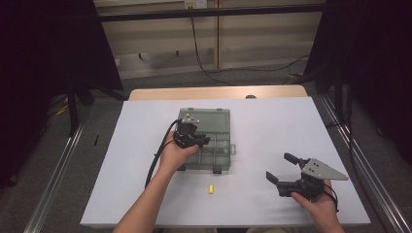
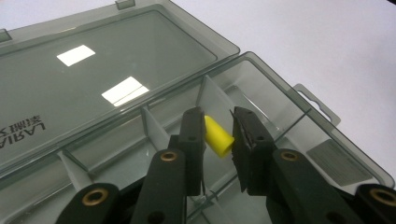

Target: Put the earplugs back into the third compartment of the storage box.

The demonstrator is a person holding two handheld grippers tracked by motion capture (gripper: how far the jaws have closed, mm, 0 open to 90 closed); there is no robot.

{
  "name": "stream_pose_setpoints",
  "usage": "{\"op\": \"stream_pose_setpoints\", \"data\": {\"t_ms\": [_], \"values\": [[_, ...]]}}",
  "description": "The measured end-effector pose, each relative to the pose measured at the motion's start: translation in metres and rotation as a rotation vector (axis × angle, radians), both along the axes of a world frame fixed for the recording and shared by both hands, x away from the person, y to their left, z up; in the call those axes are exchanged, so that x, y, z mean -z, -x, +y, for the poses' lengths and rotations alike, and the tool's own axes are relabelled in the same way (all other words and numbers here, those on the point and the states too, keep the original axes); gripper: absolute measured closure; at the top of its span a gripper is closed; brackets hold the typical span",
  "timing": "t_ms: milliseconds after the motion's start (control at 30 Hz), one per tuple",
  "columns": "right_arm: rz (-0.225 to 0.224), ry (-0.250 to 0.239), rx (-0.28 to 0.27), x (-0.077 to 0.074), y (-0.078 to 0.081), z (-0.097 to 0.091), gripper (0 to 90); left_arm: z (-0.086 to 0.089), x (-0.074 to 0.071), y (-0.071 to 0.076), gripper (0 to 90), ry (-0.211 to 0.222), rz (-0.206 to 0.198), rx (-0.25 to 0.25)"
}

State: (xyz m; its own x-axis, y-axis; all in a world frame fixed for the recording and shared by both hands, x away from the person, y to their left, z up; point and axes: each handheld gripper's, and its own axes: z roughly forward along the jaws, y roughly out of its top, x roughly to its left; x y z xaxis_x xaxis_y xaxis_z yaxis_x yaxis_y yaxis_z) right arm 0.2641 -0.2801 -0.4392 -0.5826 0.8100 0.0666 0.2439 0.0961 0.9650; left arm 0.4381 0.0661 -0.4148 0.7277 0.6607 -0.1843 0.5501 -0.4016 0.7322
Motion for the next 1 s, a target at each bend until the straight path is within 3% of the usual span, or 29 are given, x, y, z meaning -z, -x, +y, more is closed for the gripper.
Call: {"op": "stream_pose_setpoints", "data": {"t_ms": [600, 1000], "values": [[-0.001, -0.001, 0.0, 0.0, 0.0, 0.0, 7.4, 0.004, -0.004, 0.002, 60.1, 0.007, -0.01, 0.004], [-0.002, 0.001, 0.001, 0.0, 0.0, 0.0, 7.4, 0.009, -0.016, 0.019, 42.2, 0.03, -0.017, 0.043]]}}
